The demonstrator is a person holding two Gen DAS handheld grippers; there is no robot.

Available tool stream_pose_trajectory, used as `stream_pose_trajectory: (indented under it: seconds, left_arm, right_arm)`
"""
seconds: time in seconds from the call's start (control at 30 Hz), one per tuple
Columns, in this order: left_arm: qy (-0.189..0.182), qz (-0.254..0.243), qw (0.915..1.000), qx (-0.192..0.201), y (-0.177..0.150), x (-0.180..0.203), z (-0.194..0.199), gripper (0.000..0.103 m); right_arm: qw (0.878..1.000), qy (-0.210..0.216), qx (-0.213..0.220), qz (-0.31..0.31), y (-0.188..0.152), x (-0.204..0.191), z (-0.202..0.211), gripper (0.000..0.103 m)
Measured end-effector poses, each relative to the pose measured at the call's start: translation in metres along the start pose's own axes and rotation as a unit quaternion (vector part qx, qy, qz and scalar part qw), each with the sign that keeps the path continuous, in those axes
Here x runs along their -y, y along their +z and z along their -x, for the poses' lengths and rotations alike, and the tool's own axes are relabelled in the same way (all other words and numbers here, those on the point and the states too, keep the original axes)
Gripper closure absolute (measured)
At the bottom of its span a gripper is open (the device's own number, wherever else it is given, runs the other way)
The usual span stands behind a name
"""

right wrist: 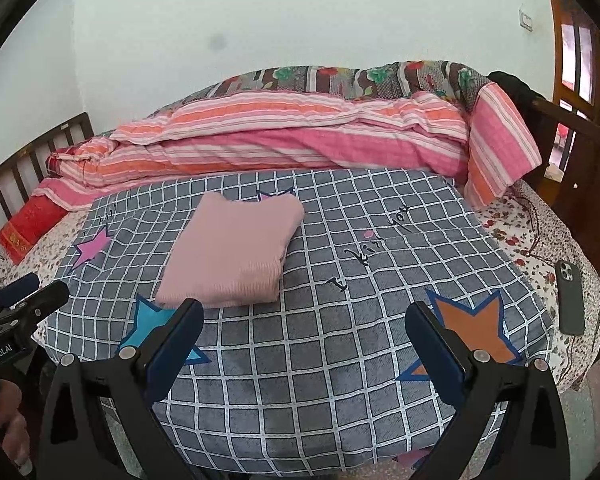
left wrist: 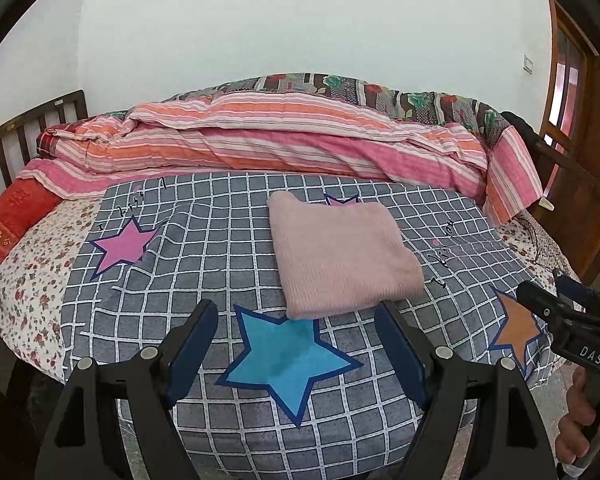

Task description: Fold small clothes

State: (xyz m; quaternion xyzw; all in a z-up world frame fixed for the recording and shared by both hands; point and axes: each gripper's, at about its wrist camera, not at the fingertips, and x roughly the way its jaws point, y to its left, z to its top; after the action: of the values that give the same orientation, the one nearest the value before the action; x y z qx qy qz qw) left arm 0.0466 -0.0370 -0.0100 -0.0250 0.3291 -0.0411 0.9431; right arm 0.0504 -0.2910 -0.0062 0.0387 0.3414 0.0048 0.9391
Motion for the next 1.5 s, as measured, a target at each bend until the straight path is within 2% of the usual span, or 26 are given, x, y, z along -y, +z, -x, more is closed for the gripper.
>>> stream_pose_trajectory:
  seconds: [1.5]
  left_arm:
    - [0.001, 0.003, 1.0000, 0.002, 0.002, -0.006, 0.004, 0.023]
  right_arm:
    - [1.000, 0.004, 0.008, -0.008, 0.003, -0.002, 0.010, 0.004]
